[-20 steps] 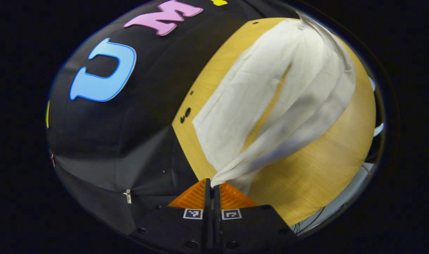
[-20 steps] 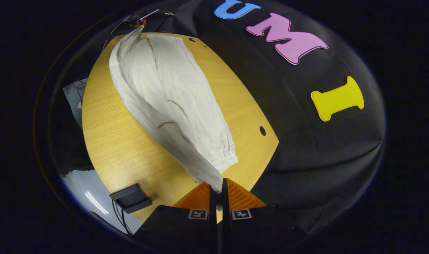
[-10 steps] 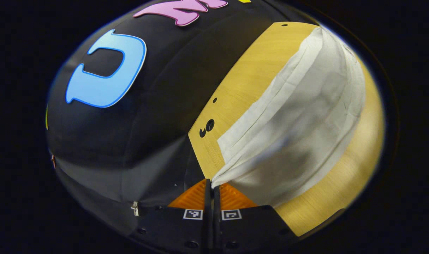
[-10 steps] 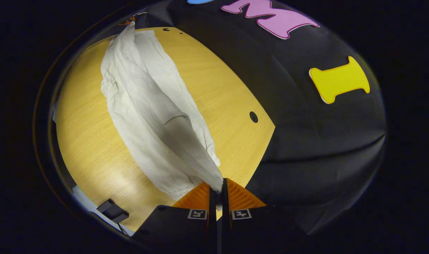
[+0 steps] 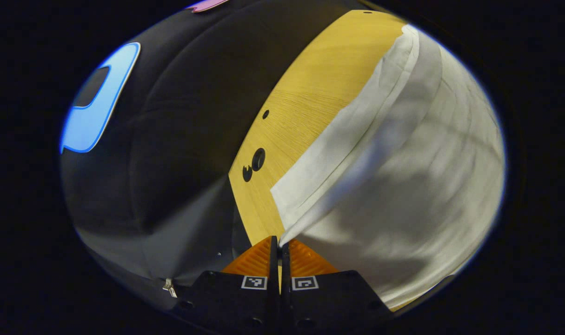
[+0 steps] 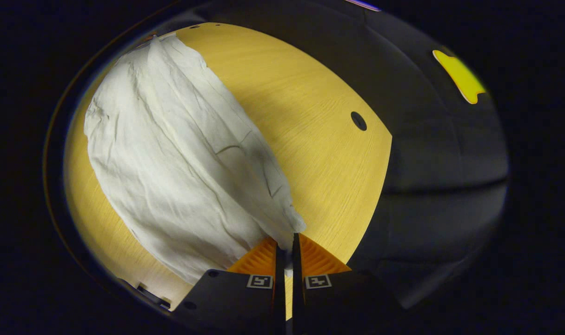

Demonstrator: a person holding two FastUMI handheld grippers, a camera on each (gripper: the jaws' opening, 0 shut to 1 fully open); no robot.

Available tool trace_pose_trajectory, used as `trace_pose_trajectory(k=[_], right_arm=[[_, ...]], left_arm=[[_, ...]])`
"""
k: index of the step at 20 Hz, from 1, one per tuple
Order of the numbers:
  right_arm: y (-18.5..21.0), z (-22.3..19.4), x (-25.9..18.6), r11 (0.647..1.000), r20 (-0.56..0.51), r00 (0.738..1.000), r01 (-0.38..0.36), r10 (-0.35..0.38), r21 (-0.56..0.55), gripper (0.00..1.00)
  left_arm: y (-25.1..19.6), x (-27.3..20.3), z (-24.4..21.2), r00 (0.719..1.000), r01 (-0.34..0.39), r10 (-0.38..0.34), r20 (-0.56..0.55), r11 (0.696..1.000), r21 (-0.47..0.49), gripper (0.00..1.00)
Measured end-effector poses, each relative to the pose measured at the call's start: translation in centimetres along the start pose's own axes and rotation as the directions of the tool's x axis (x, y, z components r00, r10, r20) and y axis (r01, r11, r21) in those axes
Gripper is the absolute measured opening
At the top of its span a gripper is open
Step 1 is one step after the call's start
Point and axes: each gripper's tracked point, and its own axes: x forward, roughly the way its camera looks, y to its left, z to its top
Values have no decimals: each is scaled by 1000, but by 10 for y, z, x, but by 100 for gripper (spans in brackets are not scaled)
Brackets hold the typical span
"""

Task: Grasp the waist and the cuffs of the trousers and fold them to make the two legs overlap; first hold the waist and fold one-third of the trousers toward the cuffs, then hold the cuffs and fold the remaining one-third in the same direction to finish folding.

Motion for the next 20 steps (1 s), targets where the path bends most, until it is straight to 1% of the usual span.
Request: trace_pose_trajectory(k=[2, 3, 4, 5, 6, 7, 8, 9, 10, 11, 12, 13, 14, 15, 16, 17, 18, 19, 20], right_arm=[[-8, 4, 5, 1000, -14, 1000, 23, -23, 21, 11], [-16, 7, 1, 998, -11, 999, 46, -46, 35, 20], [-23, 8, 0, 997, -9, 998, 58, -58, 57, 23], [-29, 7, -3, 993, -14, 997, 78, -77, 86, 53], [-33, 7, -8, 988, -8, 996, 87, -87, 124, 61], [-36, 1, -16, 980, -1, 995, 99, -101, 174, 71], [-34, -1, -26, 968, 5, 995, 98, -102, 230, 71], [-34, -4, -35, 954, 13, 994, 96, -104, 285, 76], [-32, -5, -46, 935, 25, 994, 92, -107, 341, 78], [-29, -7, -56, 914, 41, 993, 84, -110, 398, 84], [-25, -10, -66, 890, 53, 993, 74, -109, 449, 84], [-21, -12, -79, 870, 74, 992, 52, -102, 491, 84], [-18, -14, -89, 855, 91, 991, 36, -97, 517, 84], [-20, -20, -102, 849, 99, 988, 46, -116, 526, 84], [-25, -27, -114, 851, 98, 984, 75, -146, 520, 84], [-36, -39, -125, 850, 87, 976, 128, -199, 512, 84], [-42, -48, -137, 842, 85, 968, 159, -235, 515, 84], [-45, -55, -146, 829, 86, 964, 168, -251, 534, 84], [-42, -61, -157, 808, 92, 965, 151, -246, 570, 84]], left_arm=[[1, 7, 1, 999, -32, 32, -7, 999, 2, 5], [3, 6, 2, 999, -49, 49, -5, 999, 5, 5], [5, 5, 3, 998, -60, 60, -1, 998, -3, 5], [8, 1, 3, 998, -66, 66, 5, 998, -18, 5], [11, -3, 2, 998, -66, 67, 10, 997, -41, 5], [12, -9, 1, 998, -54, 55, 13, 996, -72, 5], [12, -17, -3, 999, -32, 33, 9, 995, -100, 6], [11, -28, -9, 1000, -9, 9, 0, 992, -126, 6], [8, -44, -18, 999, 28, -31, -14, 988, -149, 14], [2, -57, -27, 995, 80, -87, -38, 983, -164, 17], [-4, -72, -41, 986, 138, -152, -73, 976, -167, 23], [-12, -89, -55, 969, 200, -219, -113, 967, -158, 22], [-17, -105, -66, 953, 252, -269, -138, 959, -126, 34], [-13, -116, -75, 944, 277, -286, -165, 958, -74, 39], [-4, -126, -83, 947, 266, -261, -187, 964, -3, 53], [8, -133, -88, 958, 233, -217, -187, 970, 65, 60], [12, -139, -94, 960, 226, -209, -187, 971, 78, 65], [7, -147, -98, 956, 241, -230, -182, 970, 39, 65], [-4, -153, -100, 946, 270, -271, -179, 962, -27, 66]])
